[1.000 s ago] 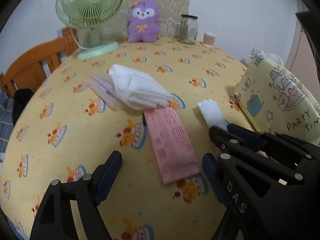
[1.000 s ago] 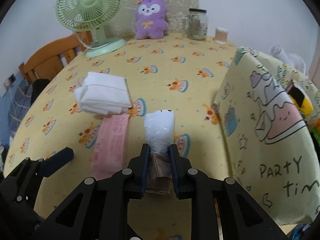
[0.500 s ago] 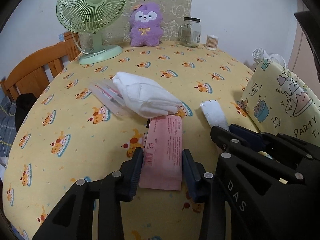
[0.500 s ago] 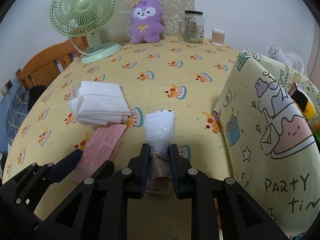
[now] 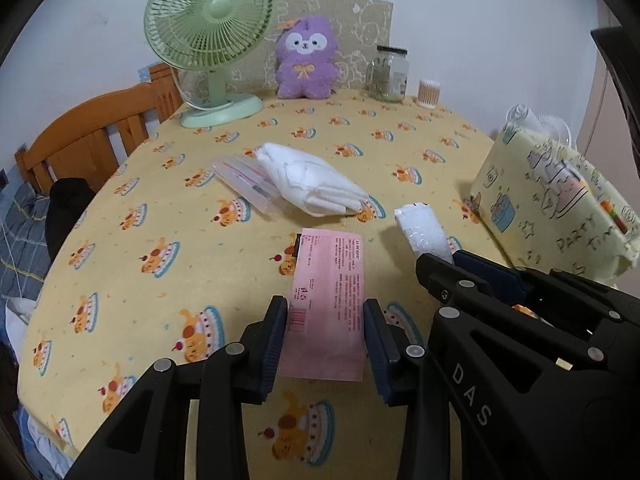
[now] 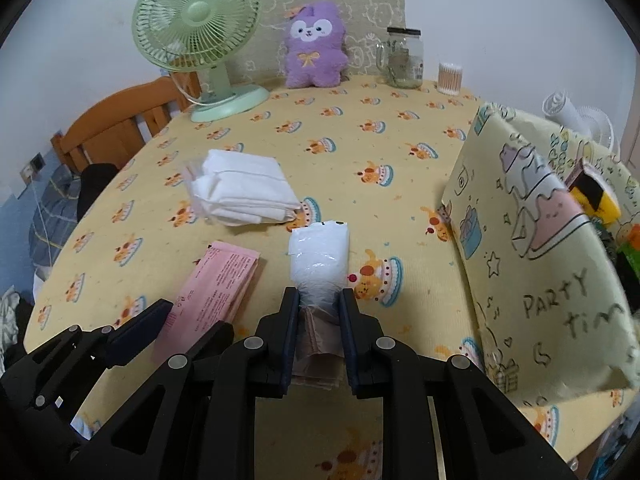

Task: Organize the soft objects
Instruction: 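Lift the pink pack with the left tool while the right tool lifts the sock bundle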

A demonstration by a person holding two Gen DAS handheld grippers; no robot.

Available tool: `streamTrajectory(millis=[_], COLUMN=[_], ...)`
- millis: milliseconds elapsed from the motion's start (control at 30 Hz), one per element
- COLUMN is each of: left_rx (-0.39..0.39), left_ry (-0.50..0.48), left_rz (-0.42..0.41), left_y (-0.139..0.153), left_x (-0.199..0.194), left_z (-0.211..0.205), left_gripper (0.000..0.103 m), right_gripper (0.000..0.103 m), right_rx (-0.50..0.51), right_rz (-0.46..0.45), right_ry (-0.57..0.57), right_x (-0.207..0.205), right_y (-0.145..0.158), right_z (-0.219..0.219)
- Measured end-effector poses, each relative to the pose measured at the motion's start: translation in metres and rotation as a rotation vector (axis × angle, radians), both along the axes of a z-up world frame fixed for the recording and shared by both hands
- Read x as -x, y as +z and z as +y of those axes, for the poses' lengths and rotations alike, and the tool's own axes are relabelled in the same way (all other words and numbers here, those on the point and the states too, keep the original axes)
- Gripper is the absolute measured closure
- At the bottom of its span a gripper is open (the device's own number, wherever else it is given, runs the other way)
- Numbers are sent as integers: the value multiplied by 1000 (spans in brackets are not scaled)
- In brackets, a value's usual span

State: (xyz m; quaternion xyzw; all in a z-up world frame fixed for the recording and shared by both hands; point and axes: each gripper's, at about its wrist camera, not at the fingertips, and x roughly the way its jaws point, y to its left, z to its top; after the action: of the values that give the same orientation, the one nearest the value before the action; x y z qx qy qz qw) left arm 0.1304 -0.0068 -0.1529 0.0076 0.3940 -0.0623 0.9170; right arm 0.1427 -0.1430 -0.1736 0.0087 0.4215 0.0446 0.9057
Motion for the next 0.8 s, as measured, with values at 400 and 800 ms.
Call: streamTrajectory(millis=[400,800], left_rx=[4,8], left_ry=[25,22], left_rz=[-76,-172], left_y=[33,78], left_x=[20,33], left_z=[7,7], left_gripper=[64,64], right_gripper=[80,80], right_rx=[-16,-15], right_rz=[-77,-170], right_ry=[19,20], right_x=[22,33], right_y=[36,85], right_z=[8,10])
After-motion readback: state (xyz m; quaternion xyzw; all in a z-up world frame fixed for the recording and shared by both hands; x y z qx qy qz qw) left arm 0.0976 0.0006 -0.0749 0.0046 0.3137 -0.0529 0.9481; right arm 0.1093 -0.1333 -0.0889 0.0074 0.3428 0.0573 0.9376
